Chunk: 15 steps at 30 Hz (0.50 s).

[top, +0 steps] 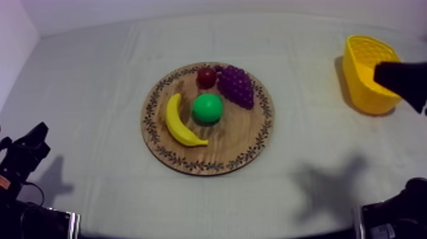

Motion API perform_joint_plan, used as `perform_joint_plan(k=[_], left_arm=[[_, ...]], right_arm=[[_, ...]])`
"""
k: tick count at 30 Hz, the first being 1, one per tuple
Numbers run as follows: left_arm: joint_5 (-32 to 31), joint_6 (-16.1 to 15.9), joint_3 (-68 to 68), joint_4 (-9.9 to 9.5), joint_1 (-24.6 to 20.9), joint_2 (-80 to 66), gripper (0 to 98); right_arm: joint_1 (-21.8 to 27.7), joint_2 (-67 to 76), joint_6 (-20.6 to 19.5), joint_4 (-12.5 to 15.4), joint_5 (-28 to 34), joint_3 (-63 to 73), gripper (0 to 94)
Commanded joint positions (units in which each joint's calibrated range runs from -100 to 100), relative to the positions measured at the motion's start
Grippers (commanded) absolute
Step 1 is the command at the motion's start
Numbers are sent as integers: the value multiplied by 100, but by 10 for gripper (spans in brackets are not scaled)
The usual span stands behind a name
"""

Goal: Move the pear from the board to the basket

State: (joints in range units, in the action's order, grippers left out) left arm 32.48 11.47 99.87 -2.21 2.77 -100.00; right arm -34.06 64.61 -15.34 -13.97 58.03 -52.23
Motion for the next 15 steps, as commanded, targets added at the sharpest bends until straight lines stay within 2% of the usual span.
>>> perform_joint_plan(k=[1,4,10,15], left_arm=[[1,2,2,-2,1,0,1],[1,-1,2,-2,1,0,1],[1,0,2,-2,1,0,1],[1,-1,2,-2,1,0,1]], right_arm=[[433,-1110,472,450,-45,1375,207],[753,-1753,738,823,-122,2012,210],[635,-2774,893,1018,-168,2574,223],[557,-3505,1140,1186,-459,2295,264]])
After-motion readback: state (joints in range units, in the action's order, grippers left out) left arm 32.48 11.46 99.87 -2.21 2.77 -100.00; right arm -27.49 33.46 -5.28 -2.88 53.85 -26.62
